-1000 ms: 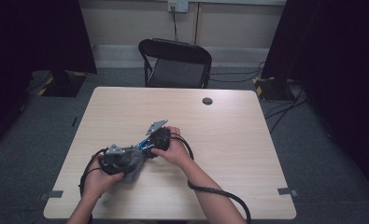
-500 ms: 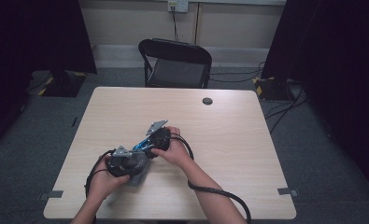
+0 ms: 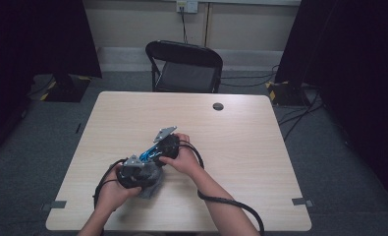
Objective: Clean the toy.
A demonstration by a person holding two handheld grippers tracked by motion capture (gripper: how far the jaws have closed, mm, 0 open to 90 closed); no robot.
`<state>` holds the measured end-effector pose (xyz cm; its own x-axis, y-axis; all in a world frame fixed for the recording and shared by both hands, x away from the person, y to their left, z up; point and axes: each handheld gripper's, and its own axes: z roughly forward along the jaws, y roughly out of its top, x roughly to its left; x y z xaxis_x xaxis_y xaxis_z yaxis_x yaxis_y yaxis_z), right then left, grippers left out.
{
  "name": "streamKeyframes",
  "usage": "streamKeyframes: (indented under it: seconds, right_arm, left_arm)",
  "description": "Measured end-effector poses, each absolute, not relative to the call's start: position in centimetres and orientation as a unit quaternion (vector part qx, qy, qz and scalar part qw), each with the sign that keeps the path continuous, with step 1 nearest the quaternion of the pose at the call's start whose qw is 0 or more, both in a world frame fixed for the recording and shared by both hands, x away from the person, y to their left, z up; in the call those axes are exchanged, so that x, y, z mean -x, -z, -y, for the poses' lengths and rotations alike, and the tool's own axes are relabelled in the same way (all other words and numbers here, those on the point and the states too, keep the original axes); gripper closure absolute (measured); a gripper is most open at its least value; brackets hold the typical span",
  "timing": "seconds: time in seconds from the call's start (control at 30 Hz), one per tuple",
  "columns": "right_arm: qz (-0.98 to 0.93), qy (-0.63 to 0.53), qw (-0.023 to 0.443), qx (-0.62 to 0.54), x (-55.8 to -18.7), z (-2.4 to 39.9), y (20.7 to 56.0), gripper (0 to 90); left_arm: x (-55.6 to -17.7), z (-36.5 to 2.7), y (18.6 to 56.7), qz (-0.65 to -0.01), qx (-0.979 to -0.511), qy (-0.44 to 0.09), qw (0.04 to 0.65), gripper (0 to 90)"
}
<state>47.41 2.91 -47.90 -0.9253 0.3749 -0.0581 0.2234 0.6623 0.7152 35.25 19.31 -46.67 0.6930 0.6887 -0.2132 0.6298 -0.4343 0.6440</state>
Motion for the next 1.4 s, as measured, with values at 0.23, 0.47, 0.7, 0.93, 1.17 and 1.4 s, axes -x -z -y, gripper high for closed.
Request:
streamKeyframes:
  seconds: [0.23, 0.47, 0.7, 0.93, 1.17, 1.4]
  right_arm:
    - [-0.905, -0.378, 0.100, -0.165, -47.5, -2.9, 47.9, 19.3]
    - [-0.907, -0.373, 0.097, -0.167, -47.5, -2.9, 47.8, 19.3]
    - [-0.907, -0.374, 0.097, -0.167, -47.5, -2.9, 47.8, 19.6]
    - [-0.907, -0.375, 0.097, -0.167, -47.5, -2.9, 47.8, 19.6]
    - [-0.906, -0.377, 0.098, -0.166, -47.5, -2.9, 47.9, 19.6]
    - [-0.906, -0.377, 0.099, -0.165, -47.5, -2.9, 47.9, 19.5]
  left_arm:
    - [-35.0, -19.1, 45.9, -0.379, -0.843, -0.028, 0.380, 78.0]
    - [-34.8, -19.7, 44.7, -0.374, -0.842, -0.031, 0.388, 78.1]
    - [-34.8, -21.9, 43.0, -0.394, -0.821, -0.055, 0.408, 78.2]
    - [-35.3, -24.9, 41.8, -0.427, -0.791, -0.112, 0.424, 78.1]
    - [-36.5, -26.7, 43.1, -0.464, -0.773, -0.143, 0.409, 77.9]
    - [-38.2, -27.4, 45.1, -0.496, -0.760, -0.166, 0.385, 78.0]
